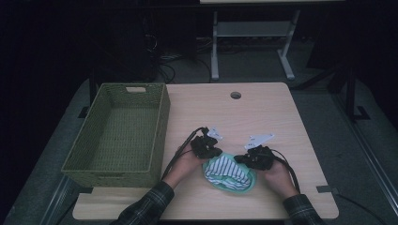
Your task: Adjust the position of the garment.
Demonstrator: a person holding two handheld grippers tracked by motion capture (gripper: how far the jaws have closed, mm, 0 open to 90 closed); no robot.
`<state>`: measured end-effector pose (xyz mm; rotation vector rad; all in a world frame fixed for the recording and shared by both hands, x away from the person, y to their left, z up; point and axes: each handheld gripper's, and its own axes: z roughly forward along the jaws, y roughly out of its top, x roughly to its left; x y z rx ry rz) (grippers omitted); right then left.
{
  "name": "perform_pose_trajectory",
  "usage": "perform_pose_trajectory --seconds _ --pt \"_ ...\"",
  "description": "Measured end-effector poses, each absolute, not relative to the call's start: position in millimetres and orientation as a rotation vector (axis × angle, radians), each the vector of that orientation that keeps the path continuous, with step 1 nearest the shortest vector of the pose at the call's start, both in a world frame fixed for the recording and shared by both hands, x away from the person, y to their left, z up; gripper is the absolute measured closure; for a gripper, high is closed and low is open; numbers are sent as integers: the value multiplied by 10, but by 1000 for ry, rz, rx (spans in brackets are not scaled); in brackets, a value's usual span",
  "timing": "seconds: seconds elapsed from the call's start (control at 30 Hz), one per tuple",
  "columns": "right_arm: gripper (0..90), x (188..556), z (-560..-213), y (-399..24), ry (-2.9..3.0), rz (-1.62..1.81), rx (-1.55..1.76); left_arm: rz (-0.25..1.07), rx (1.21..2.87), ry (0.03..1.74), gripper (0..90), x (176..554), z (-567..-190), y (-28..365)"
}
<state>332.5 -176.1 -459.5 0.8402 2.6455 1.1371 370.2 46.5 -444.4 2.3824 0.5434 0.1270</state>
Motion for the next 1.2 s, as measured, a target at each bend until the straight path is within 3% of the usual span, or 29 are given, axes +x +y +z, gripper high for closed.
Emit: perform_pose_trajectory --seconds 0.4,0.7,1.2 --pt "900 3562 -4486 -1771 2593 1178 865 39 2278 459 894 3131 -4181 580" --pt "900 3691 -4594 -1716 2623 1168 881 -88 2299 431 897 2683 -4356 545" --pt "900 3654 -4684 -1750 2676 1121 881 -48 2424 419 896 2700 -4554 485"
